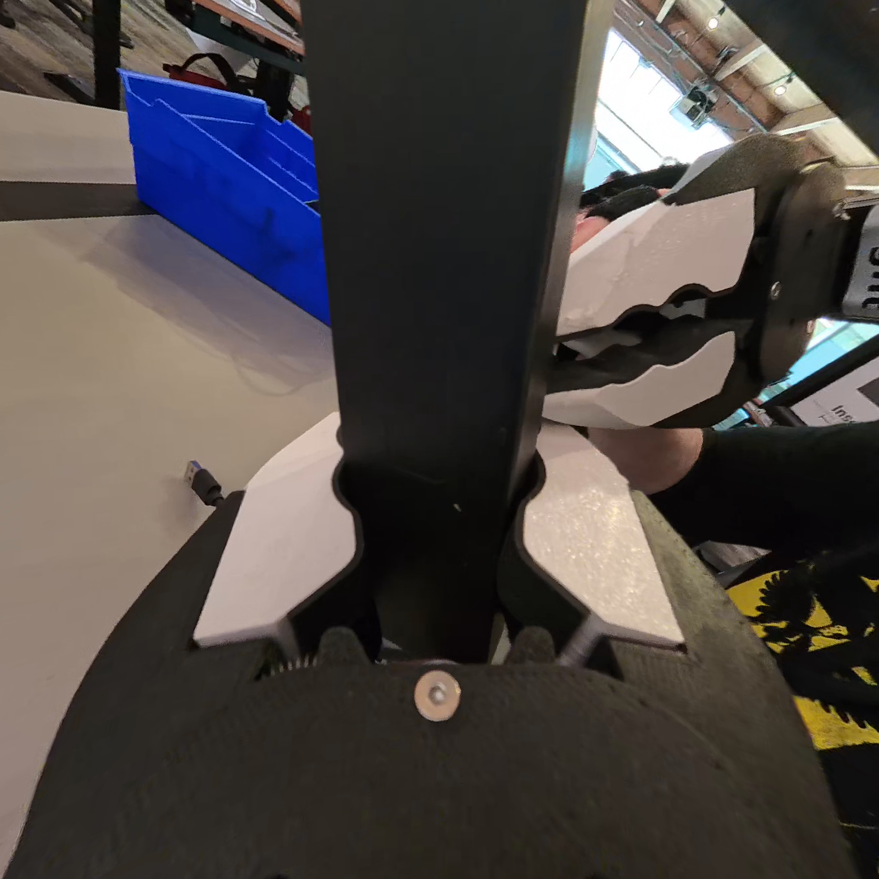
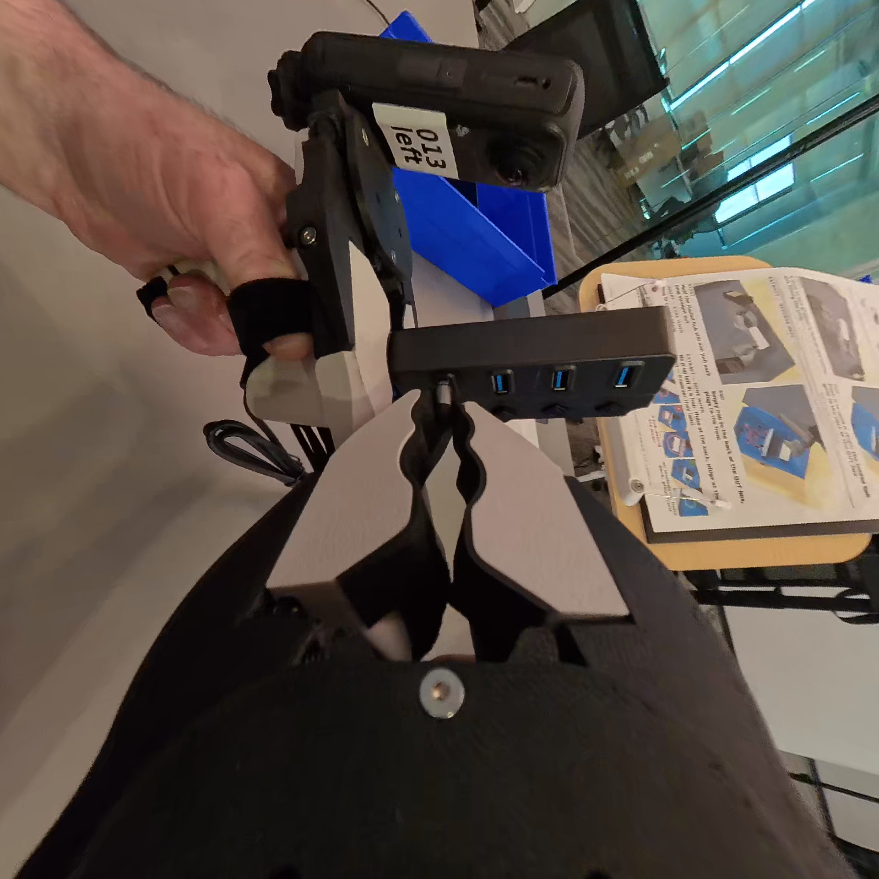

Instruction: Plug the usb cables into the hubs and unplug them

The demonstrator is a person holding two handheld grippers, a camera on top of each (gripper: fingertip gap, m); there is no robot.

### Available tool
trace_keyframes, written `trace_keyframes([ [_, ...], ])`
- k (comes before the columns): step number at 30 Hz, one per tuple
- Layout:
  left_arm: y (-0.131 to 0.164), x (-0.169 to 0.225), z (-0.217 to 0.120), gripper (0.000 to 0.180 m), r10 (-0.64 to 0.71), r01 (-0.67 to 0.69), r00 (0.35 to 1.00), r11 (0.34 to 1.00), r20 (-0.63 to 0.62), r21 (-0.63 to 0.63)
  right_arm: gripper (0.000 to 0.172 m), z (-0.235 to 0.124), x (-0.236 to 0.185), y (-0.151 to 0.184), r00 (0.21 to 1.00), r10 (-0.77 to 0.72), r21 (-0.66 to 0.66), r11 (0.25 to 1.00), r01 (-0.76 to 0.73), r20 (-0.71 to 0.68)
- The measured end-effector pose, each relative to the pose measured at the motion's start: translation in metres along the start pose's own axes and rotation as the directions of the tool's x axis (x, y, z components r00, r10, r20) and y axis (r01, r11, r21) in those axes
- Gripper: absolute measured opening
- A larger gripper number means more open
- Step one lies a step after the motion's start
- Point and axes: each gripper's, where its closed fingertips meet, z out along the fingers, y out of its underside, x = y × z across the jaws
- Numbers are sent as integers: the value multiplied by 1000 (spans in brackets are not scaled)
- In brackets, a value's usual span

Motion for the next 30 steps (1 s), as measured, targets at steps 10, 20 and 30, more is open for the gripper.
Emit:
trace_keyframes([
  [10, -2, 9, 0, 67, -10, 11, 999, 1000, -37, 23, 7, -10, -1, -6, 998, 50, 61, 997, -48, -26],
  [20, -22, -53, -58, 68, -92, 77, 991, 985, 93, 153, 0, -22, 3, 9, 998, 64, 1, 998, -64, 3],
  [30, -5, -47, -65, 69, -6, -1, 996, 997, 94, 72, 0, -95, 64, 76, 950, 255, -78, 959, -272, -178],
])
